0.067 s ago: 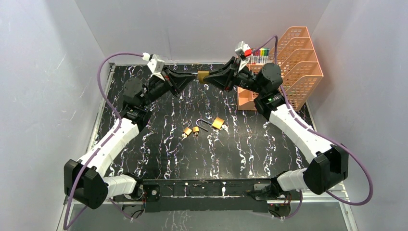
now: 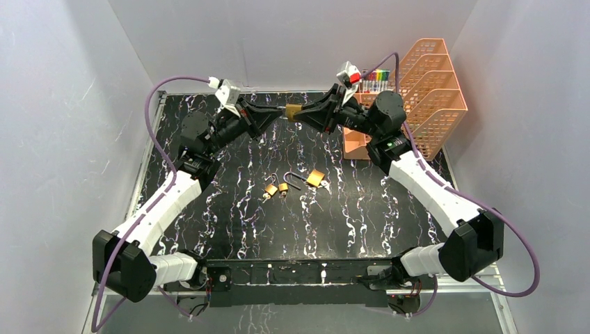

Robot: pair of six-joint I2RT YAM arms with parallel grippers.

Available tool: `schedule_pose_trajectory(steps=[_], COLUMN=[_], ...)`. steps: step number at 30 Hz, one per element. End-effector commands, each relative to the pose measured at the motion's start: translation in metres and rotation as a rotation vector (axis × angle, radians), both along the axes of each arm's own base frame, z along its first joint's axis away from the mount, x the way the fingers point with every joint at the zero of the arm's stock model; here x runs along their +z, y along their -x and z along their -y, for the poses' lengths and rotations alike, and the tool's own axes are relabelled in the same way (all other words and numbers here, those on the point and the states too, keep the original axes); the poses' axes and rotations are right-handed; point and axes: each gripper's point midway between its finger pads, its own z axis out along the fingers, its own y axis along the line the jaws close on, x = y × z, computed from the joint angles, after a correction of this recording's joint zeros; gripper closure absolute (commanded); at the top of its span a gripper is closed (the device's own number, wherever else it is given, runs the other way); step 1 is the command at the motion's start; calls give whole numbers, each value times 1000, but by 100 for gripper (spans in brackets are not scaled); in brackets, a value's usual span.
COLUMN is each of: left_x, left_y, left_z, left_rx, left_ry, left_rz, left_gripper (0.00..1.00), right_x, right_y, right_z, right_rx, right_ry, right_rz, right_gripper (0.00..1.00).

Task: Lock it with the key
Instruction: Lock the lock.

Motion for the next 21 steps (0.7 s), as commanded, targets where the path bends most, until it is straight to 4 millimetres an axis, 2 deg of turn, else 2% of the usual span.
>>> schedule_pose_trajectory(steps=[1, 8, 9, 11, 12, 15, 16, 21], left_x=[16, 19, 18, 19, 19, 22, 23, 23], left_y=[-23, -21, -21, -21, -21, -20, -20, -21], left_z=[-15, -19, -19, -21, -22, -24, -25, -27], left_rx=[161, 175, 176, 181, 180, 180, 181, 179], left_ry=[-13, -12, -13, -14, -14, -8, -5, 0], left_rz=[54, 65, 63, 62, 62, 69, 68, 64], left_gripper=[100, 100, 100, 100, 100, 100, 100, 100], right_x=[21, 18, 18, 17, 16, 16, 16, 17], right_y=[74, 71, 71, 72, 72, 73, 73, 71], right_z=[-10, -7, -7, -7, -6, -5, -5, -5], right_rx=[227, 211, 210, 211, 211, 208, 209, 206], right_ry=[30, 58, 62, 68, 70, 75, 76, 80], right_rz=[126, 132, 131, 134, 136, 137, 138, 137], right_gripper=[76, 74, 72, 55, 51, 48, 48, 66])
